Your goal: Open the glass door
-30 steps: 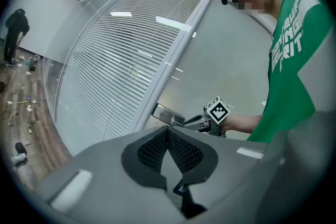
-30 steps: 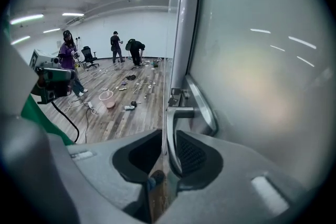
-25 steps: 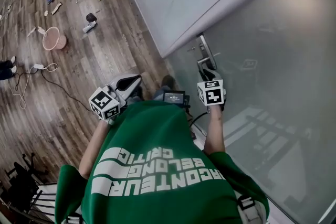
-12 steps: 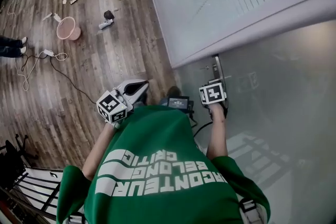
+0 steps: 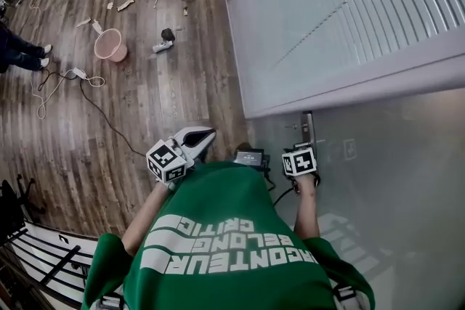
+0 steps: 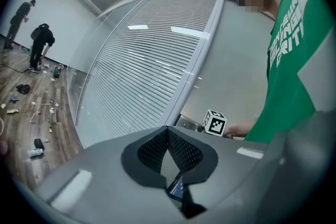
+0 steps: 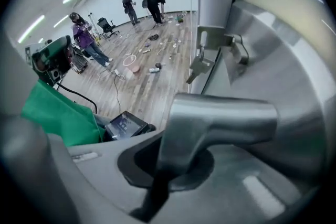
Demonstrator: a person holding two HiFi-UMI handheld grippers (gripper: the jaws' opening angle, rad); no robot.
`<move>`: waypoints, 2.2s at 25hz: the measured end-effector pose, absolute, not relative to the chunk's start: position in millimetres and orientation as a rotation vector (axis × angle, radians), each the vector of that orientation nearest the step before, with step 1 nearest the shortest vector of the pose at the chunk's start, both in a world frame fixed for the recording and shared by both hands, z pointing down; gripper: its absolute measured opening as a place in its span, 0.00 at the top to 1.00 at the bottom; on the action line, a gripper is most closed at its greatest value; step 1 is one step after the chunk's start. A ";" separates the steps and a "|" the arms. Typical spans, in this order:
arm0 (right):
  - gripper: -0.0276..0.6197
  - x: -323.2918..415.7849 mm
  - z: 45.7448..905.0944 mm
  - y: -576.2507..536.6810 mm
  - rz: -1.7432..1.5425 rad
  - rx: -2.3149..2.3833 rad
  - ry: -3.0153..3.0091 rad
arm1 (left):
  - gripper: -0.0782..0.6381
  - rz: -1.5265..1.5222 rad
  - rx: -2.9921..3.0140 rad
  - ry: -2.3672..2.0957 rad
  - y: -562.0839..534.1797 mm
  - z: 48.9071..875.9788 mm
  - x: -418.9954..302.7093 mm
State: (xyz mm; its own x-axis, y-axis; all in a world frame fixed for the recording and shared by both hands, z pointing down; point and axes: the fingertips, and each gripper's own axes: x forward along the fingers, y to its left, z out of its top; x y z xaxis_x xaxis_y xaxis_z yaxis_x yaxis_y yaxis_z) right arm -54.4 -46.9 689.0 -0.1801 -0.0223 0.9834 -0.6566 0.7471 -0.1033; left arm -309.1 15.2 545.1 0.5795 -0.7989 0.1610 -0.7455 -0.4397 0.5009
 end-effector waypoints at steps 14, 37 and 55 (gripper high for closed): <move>0.97 -64.3 690.0 -99.6 0.215 0.911 -2.102 | 0.88 -0.083 2.333 -1.126 -7.4 552.0 -293.6; 0.97 19.2 697.2 -180.1 0.345 0.993 -2.077 | 0.88 0.019 2.468 -0.879 -43.5 555.1 -183.8; 0.97 136.7 706.6 -251.9 0.465 1.185 -2.004 | 0.88 0.092 2.555 -0.598 -67.4 556.6 -30.1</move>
